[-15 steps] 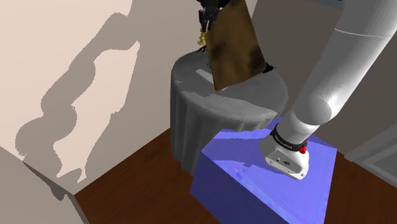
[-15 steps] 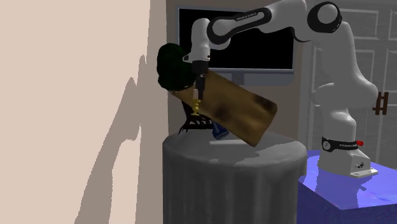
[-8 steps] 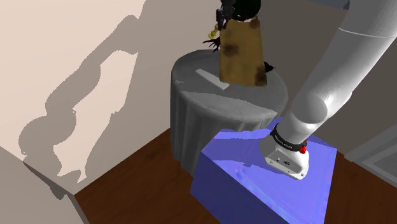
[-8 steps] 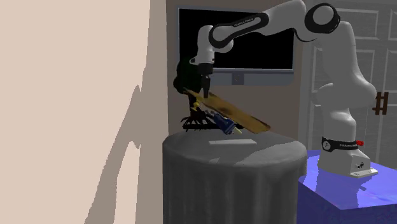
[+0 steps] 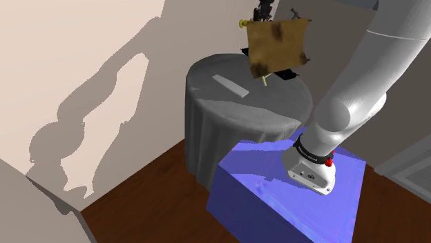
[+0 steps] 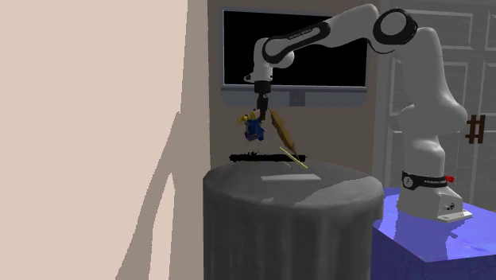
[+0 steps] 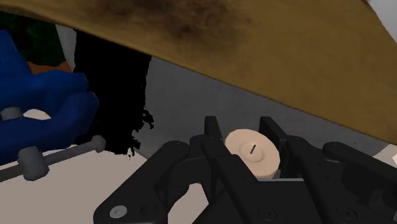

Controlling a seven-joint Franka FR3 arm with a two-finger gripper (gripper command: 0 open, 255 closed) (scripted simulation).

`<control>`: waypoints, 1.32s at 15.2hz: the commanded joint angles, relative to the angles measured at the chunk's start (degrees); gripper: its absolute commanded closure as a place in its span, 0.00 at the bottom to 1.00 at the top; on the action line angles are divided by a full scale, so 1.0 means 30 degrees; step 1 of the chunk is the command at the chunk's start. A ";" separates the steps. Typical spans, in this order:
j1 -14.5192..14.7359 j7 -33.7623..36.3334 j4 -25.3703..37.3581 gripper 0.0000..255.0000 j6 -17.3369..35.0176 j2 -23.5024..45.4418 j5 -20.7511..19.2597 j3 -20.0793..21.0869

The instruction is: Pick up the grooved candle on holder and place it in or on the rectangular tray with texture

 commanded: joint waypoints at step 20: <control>-0.3332 -0.5326 0.1156 1.00 0.1088 0.2623 0.1300 -0.1725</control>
